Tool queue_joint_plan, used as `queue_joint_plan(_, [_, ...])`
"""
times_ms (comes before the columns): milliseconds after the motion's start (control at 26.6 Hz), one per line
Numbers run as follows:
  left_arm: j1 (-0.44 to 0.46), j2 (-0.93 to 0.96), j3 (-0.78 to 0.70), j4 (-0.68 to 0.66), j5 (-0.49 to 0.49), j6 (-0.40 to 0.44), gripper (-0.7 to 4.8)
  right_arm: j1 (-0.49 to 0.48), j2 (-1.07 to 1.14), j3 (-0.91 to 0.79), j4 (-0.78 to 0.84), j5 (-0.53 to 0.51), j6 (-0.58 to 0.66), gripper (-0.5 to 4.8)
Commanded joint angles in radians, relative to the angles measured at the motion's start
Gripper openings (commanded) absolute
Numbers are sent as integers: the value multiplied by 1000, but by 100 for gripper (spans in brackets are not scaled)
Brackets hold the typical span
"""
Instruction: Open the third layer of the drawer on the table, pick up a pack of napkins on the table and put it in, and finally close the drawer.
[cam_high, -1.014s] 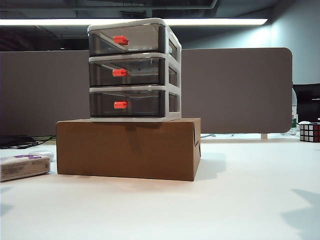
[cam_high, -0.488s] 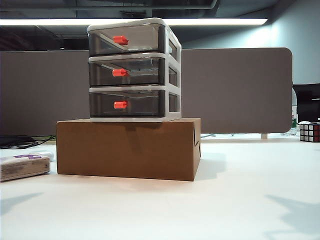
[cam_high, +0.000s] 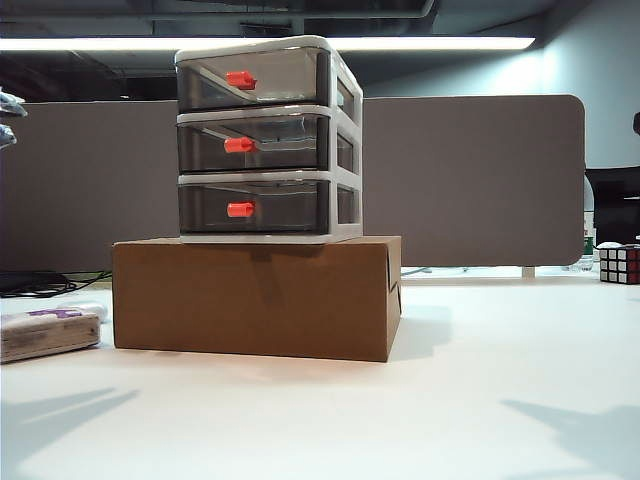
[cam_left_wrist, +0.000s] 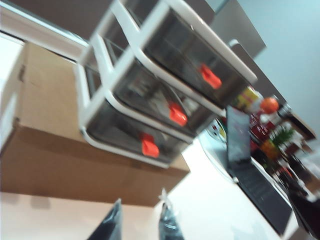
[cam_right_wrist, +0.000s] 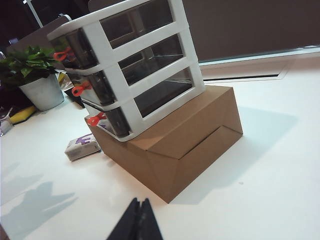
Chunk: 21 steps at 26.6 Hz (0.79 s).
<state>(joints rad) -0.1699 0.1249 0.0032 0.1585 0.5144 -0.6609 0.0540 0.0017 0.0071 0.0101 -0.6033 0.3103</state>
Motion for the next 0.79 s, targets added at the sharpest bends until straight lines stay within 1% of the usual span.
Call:
queue_joint_plan(38, [-132, 2, 5, -28, -134, 54, 89, 2, -2, -6, 26, -27, 34, -6])
queue_joint_plan(75, [-171, 2, 5, -32, -193, 46, 89, 2, -2, -6, 32, -34, 34, -6])
queue_joint_plan(113, [-268, 2, 5, -29, -346, 55, 89, 2, -2, -6, 54, -53, 39, -6])
queue_joint_plan(150, [-328, 2, 5, -29, -432, 80, 89, 2, -2, -5, 71, -60, 53, -6])
queue_joint_plan(188, [-376, 2, 5, -30, -494, 108, 89, 5, -2, -3, 80, -62, 66, -6])
queue_joint_plan(225, [-480, 17, 5, -30, -603, 166, 89, 16, -2, -3, 93, -62, 87, -6])
queue_joint_plan(263, [-522, 28, 4, -29, -649, 182, 89, 24, -1, -2, 95, -62, 90, -6])
queue_joint_plan(300, [-604, 58, 4, -19, -734, 202, 90, 51, 2, -2, 92, -61, 100, -6])
queue_joint_plan(338, [-639, 83, 4, -2, -769, 214, 103, 70, 4, -2, 92, -51, 111, -6])
queue_joint_plan(376, [-683, 135, 4, 60, -815, 233, 167, 108, 5, -1, 92, -36, 112, -6])
queue_joint_plan(413, [-703, 174, 4, 109, -841, 251, 207, 141, 10, 3, 90, -5, 112, -6])
queue_joint_plan(451, [-718, 235, 4, 186, -856, 295, 243, 185, 17, 11, 90, 39, 108, -6])
queue_joint_plan(526, [-713, 384, 5, 343, -854, 368, 250, 267, 43, 31, 91, 131, 83, -6])
queue_joint_plan(601, [-713, 568, 16, 497, -853, 401, 251, 350, 101, 60, 91, 205, 43, -6])
queue_joint_plan(638, [-713, 646, 26, 551, -850, 406, 251, 381, 133, 74, 92, 235, 23, -6])
queue_joint_plan(676, [-713, 786, 56, 631, -850, 425, 251, 425, 194, 99, 94, 272, -6, -6])
queue_joint_plan(713, [-713, 846, 72, 663, -850, 434, 251, 448, 235, 117, 97, 286, -26, -6])
queue_joint_plan(751, [-715, 964, 109, 722, -851, 463, 250, 482, 307, 148, 102, 299, -55, -6])
queue_joint_plan(789, [-715, 1076, 149, 772, -856, 474, 249, 505, 376, 180, 111, 302, -80, -6])
